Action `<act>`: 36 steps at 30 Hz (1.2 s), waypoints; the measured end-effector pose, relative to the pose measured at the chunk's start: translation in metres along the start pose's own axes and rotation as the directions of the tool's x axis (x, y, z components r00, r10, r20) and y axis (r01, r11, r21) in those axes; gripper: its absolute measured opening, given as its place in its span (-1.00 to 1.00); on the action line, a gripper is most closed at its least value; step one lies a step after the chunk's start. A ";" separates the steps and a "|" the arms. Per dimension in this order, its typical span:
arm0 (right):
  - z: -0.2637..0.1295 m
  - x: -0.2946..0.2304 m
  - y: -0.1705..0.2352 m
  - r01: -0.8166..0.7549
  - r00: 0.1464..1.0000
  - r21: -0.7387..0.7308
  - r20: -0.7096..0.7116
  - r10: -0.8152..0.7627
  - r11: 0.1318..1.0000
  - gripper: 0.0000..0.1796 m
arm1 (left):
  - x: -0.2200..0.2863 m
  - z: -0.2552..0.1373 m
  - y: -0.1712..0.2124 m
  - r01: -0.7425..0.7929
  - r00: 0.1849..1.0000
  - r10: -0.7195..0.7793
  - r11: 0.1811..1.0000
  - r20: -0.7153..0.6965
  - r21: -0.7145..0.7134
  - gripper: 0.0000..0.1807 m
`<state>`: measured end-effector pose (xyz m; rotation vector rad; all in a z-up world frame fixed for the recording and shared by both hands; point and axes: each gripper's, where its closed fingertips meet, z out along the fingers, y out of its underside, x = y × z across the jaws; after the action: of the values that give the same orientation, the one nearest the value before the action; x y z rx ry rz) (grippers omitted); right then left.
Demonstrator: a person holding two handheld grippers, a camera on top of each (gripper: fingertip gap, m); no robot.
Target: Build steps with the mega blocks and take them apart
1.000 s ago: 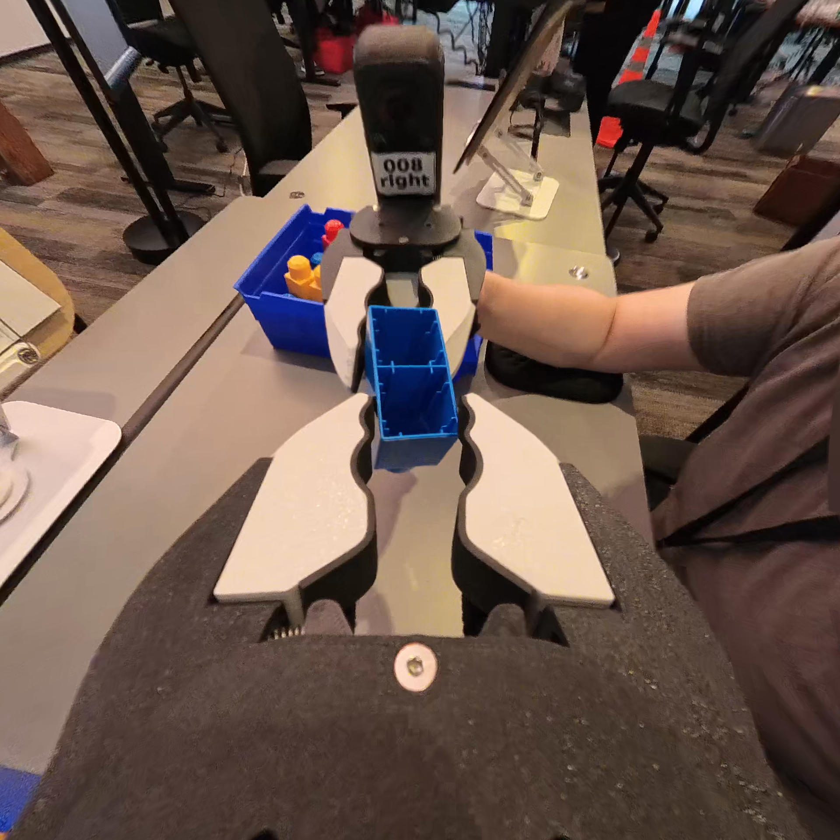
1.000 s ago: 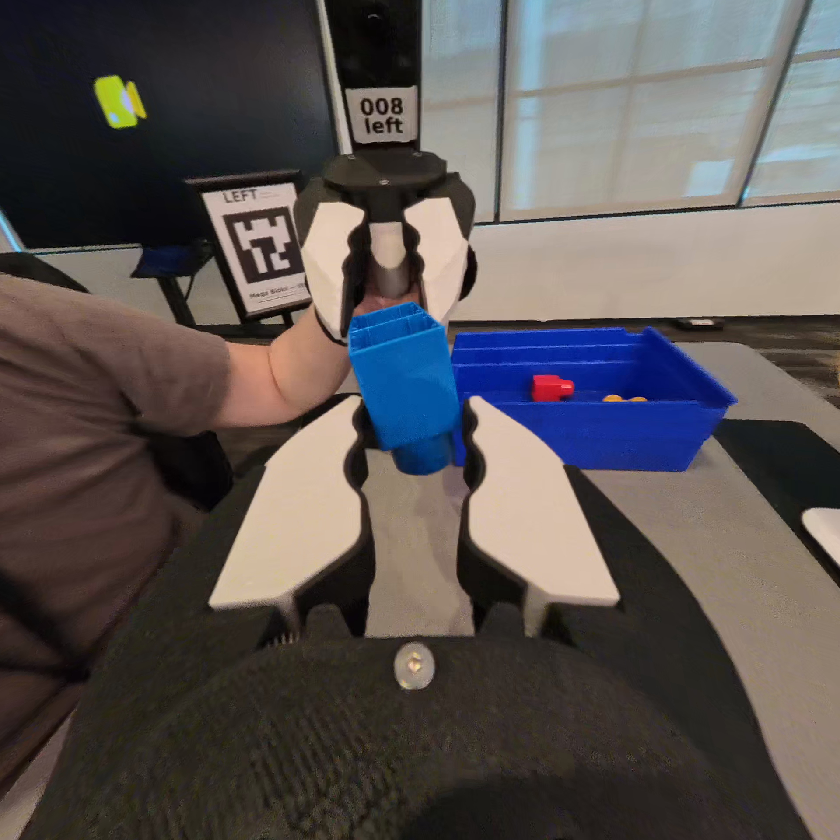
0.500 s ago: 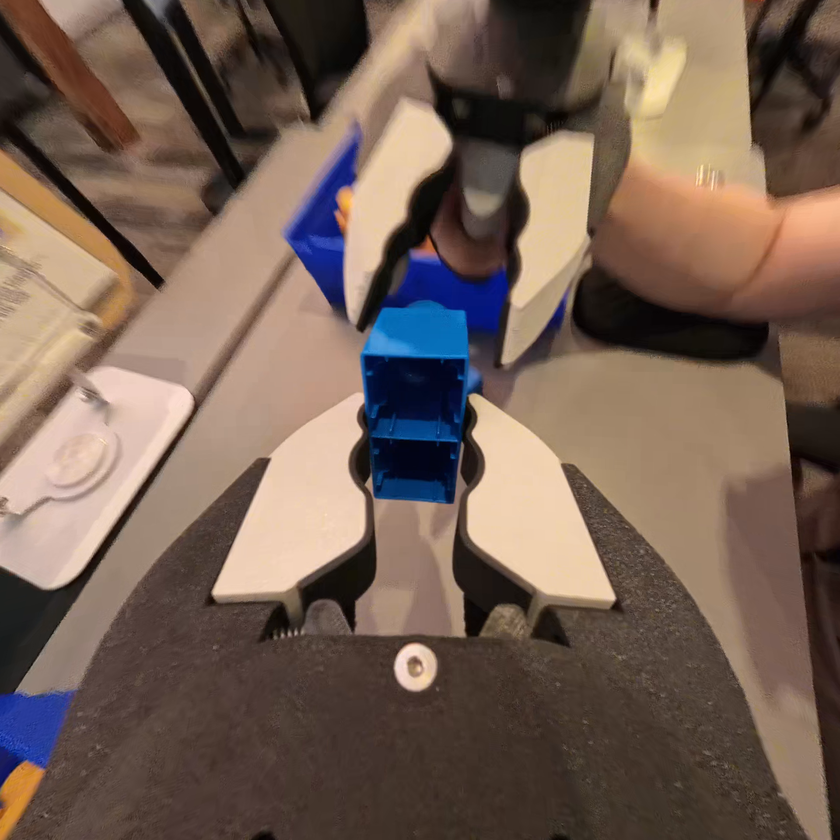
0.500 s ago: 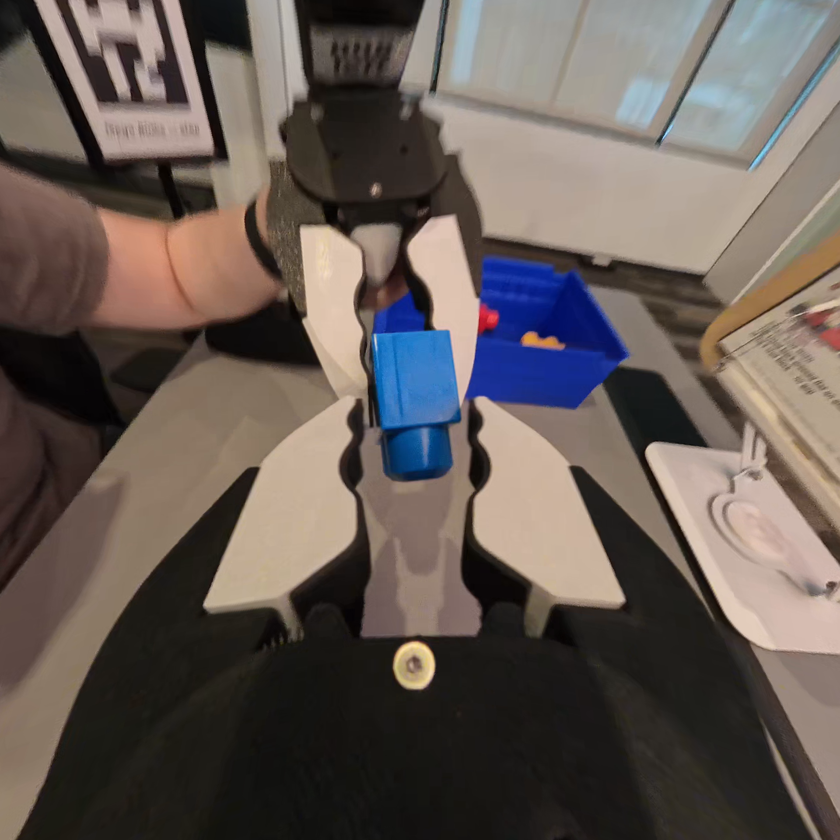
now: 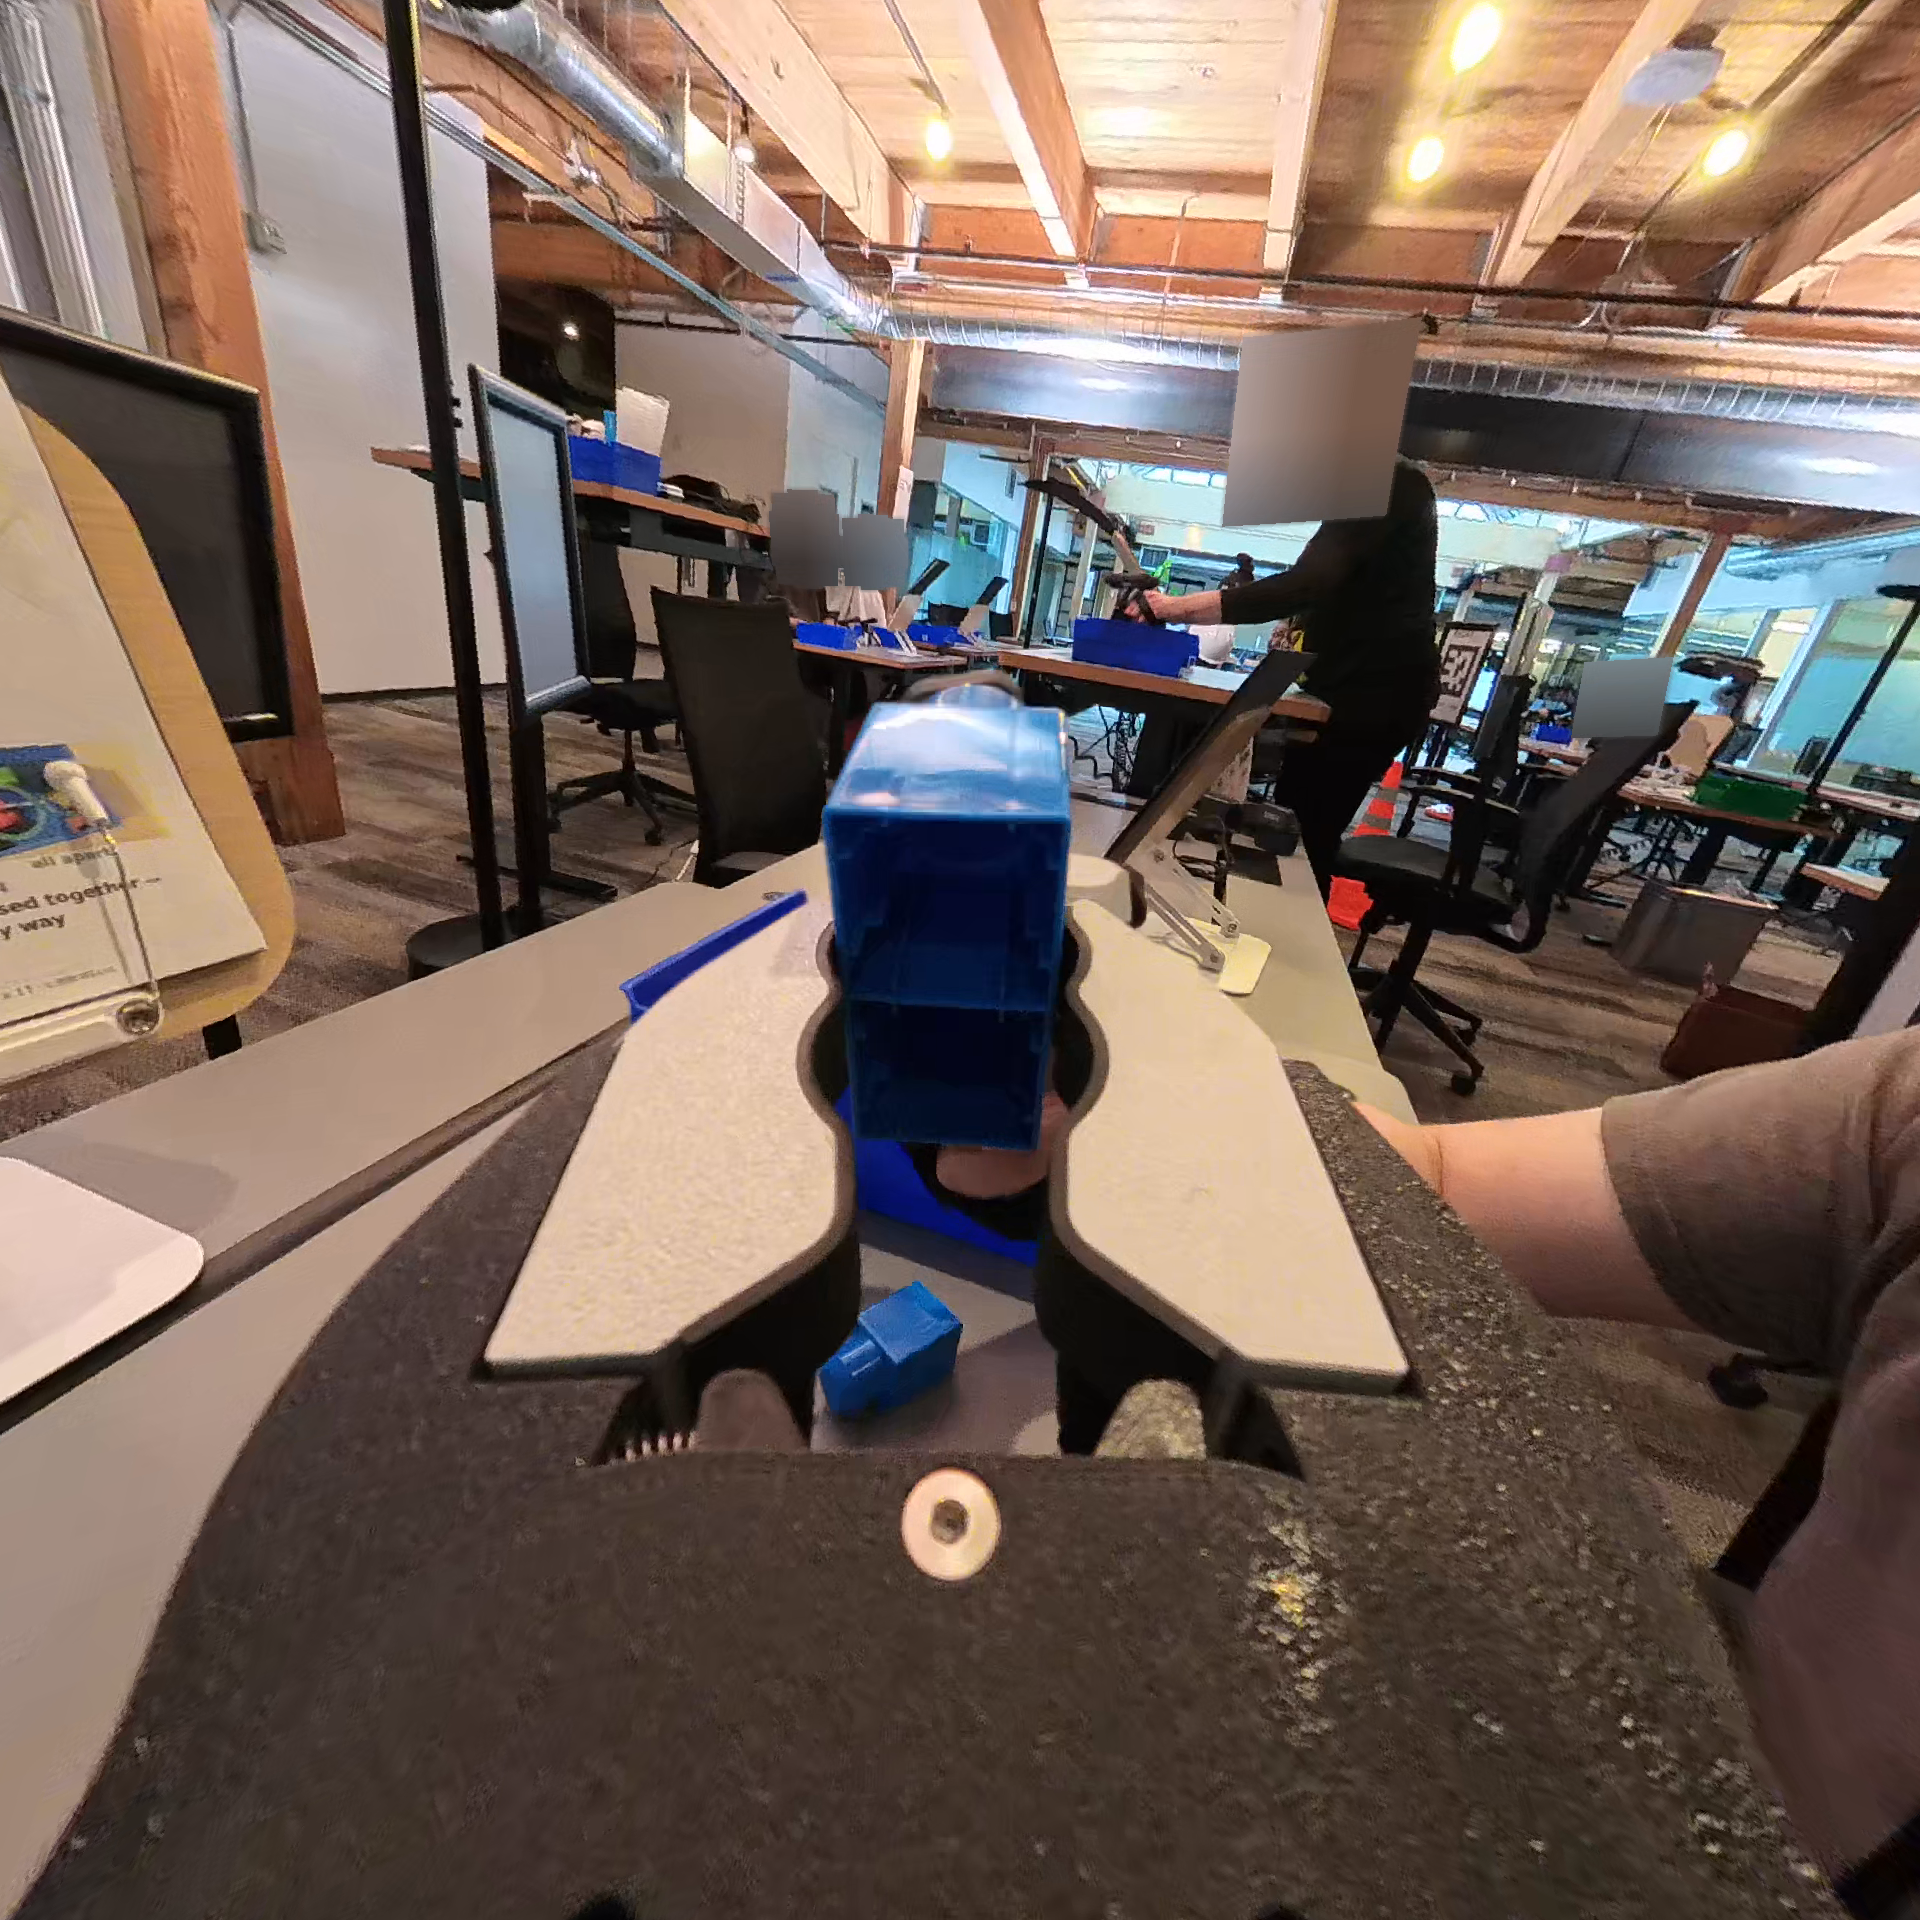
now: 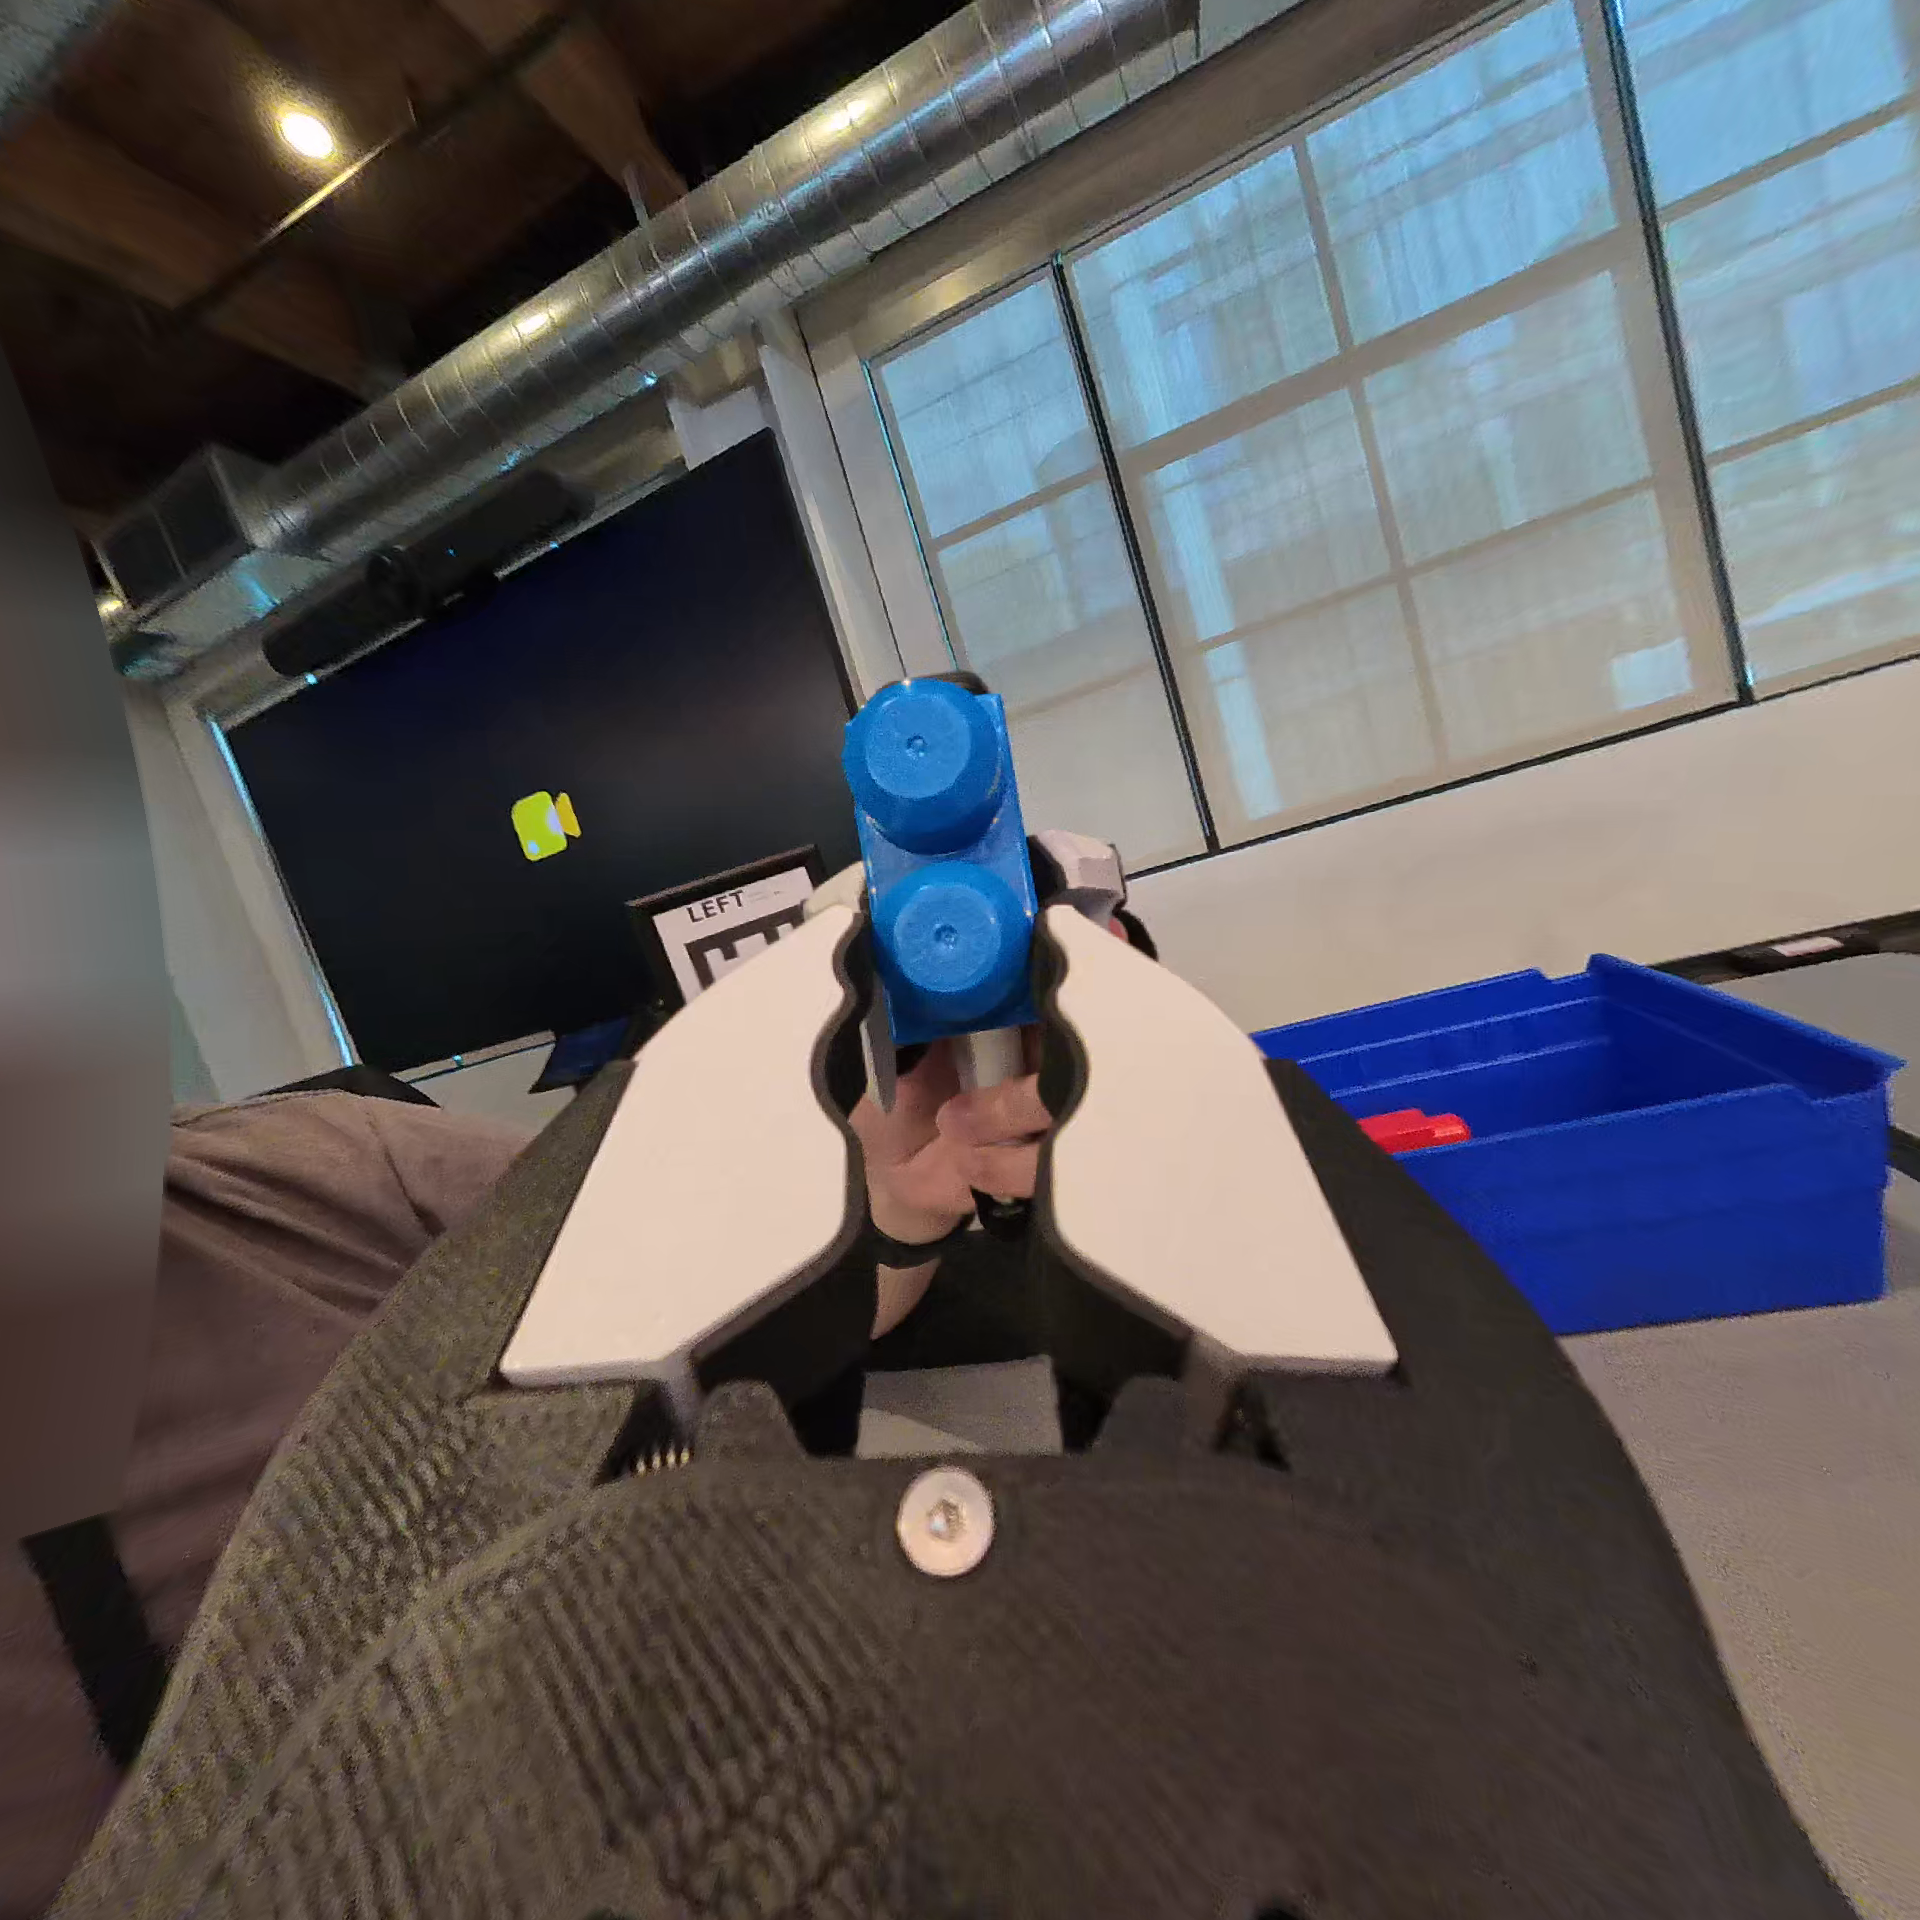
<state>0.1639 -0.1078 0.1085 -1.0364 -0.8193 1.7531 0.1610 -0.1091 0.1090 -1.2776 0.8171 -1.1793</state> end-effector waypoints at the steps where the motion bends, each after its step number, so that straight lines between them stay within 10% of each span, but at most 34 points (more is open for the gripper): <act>1: -0.001 0.002 0.002 0.007 1.000 -0.025 -0.015 -0.007 1.000 -0.67 | -0.002 0.000 0.003 0.010 1.000 -0.010 1.000 -0.001 -0.011 -0.59; 15: -0.033 0.004 0.038 0.233 0.883 -0.719 -0.125 -0.452 0.655 -0.68 | -0.012 -0.010 0.079 -0.319 0.941 0.334 0.821 -0.055 -0.474 -0.50; 36: -0.030 0.001 0.049 0.255 0.877 -0.751 -0.086 -0.473 0.609 -0.67 | -0.002 -0.005 0.089 -0.251 0.968 0.226 0.846 -0.110 -0.470 -0.55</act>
<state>0.1725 -0.1223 0.0535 -1.4498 -1.4848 0.8672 0.1736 -0.1176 0.0211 -1.4943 1.3277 -0.8319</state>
